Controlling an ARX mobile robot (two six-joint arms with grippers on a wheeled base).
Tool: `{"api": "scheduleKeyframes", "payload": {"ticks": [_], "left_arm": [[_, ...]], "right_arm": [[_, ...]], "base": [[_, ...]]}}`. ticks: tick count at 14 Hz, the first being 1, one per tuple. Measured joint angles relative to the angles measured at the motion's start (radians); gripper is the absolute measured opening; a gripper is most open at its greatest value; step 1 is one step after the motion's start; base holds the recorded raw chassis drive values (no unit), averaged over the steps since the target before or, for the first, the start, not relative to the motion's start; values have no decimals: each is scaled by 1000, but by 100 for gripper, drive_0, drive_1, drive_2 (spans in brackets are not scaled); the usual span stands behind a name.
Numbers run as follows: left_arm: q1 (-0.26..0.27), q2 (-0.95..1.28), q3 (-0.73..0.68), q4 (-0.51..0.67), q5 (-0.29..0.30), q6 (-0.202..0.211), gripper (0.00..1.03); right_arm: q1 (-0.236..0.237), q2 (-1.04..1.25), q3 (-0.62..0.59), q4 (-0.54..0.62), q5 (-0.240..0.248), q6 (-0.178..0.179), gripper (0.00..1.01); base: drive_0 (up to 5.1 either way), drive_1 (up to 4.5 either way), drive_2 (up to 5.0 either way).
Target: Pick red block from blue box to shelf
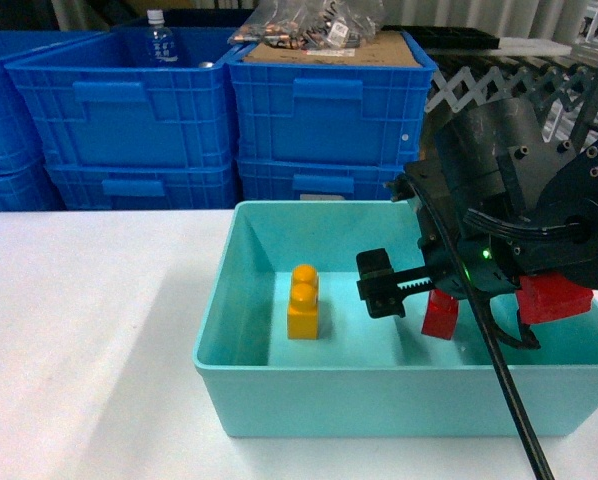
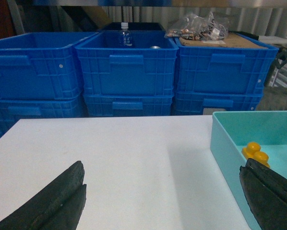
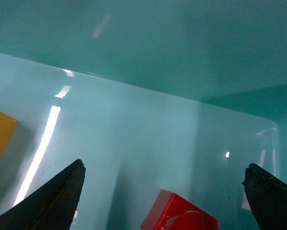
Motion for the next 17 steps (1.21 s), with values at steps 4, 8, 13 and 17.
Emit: {"api": "scheduleKeyframes", "payload": {"ticks": [4, 8, 13, 17], "left_arm": [[0, 0, 0, 0, 0, 0, 98], [0, 0, 0, 0, 0, 0, 98], [0, 0, 0, 0, 0, 0, 98], [0, 0, 0, 0, 0, 0, 98]], "right_arm": [[-24, 20, 5, -45, 40, 23, 98], [-28, 64, 29, -91, 48, 61, 86], [-21, 64, 49, -100, 55, 68, 34], [-34, -302, -188, 86, -93, 86, 30]], "base": [[0, 0, 0], [0, 0, 0], [0, 0, 0], [0, 0, 0]]}}
